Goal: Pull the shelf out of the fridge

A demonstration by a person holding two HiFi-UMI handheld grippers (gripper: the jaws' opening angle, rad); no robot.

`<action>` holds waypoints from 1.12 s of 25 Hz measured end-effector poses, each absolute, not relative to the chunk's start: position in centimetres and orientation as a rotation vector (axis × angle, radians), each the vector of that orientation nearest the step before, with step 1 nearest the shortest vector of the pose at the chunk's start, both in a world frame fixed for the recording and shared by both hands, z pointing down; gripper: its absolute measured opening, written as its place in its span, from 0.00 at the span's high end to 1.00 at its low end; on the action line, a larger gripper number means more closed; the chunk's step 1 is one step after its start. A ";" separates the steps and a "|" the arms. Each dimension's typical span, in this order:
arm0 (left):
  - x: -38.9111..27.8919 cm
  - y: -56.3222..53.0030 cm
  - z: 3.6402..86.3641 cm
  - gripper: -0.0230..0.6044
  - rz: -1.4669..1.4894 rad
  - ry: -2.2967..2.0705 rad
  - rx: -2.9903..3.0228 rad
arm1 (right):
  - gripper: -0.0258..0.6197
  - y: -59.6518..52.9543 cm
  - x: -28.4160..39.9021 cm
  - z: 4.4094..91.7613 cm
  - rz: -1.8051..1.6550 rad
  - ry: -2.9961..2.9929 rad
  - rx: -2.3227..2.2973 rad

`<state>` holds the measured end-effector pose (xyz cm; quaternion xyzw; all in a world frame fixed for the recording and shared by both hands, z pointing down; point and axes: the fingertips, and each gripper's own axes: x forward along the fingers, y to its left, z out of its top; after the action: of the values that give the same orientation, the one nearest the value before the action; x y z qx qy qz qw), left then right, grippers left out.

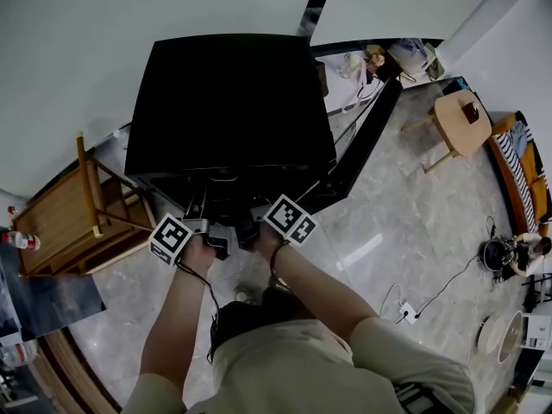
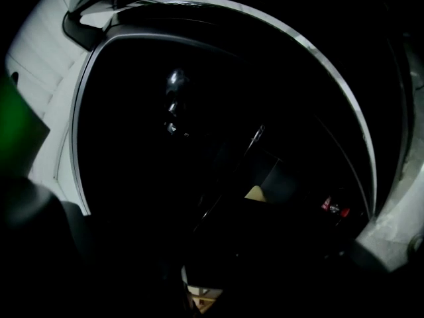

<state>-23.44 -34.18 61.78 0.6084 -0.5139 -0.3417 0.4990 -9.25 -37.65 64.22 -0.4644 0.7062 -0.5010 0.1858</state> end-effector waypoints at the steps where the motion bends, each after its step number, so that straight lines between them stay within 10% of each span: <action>1: -23.5 -34.5 62.3 0.64 -0.834 -1.241 1.461 | 0.75 -37.8 -9.2 64.4 -1.422 1.963 -1.292; 16: -24.1 -39.1 65.0 0.66 -1.025 -1.145 1.472 | 0.78 -40.1 -8.9 65.3 -1.410 1.789 -1.130; 28: -24.2 -40.8 64.2 0.89 -1.141 -1.087 1.480 | 0.93 -42.4 -8.1 64.9 -1.418 1.668 -1.076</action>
<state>-24.20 -40.79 64.19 0.6040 -0.4436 -0.4658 0.4706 -8.15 -42.43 64.88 -0.4141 0.6421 -0.5459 0.3438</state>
